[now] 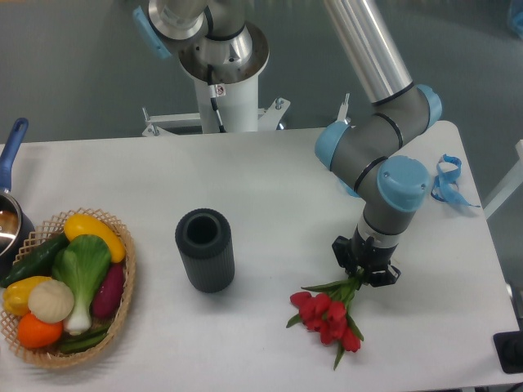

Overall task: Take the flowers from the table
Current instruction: 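Lift the grasped tulips up off the table toward the black vase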

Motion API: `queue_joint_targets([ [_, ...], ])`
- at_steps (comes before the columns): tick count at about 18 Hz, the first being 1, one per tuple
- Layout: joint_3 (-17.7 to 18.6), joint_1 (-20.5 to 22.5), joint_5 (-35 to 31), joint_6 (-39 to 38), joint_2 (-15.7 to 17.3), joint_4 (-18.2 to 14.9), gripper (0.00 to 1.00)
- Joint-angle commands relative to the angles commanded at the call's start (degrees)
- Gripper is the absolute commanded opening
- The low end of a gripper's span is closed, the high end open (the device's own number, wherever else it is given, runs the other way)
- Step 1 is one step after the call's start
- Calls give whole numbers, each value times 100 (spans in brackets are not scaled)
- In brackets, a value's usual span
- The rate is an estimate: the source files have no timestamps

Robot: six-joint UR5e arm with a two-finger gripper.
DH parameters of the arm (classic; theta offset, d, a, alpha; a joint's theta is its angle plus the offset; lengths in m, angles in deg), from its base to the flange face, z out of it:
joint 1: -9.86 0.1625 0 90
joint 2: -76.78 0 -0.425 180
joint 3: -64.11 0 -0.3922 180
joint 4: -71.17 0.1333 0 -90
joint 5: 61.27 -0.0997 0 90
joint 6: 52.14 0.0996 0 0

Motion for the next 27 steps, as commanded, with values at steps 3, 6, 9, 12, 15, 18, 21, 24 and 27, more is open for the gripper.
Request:
queue_joint_targets([
  [3,-27,44,253,-9,175,44,14],
  [6,44,53,807,-218,596,44,14],
  [9,53,70,1466,-430,948,44,14],
  [12,70,79,2028,-886,1370,44,14],
  [15,88,132,2591,-1308,1713,44,14],
  [18,140,123,3329,-1634,1968,53,14],
  [21,167,202,3857,-1854,2232,53,14],
  [24,202,360,4358,-1925,2347,53,14],
  [27,264,475,4526,-1916,2364,53,14],
])
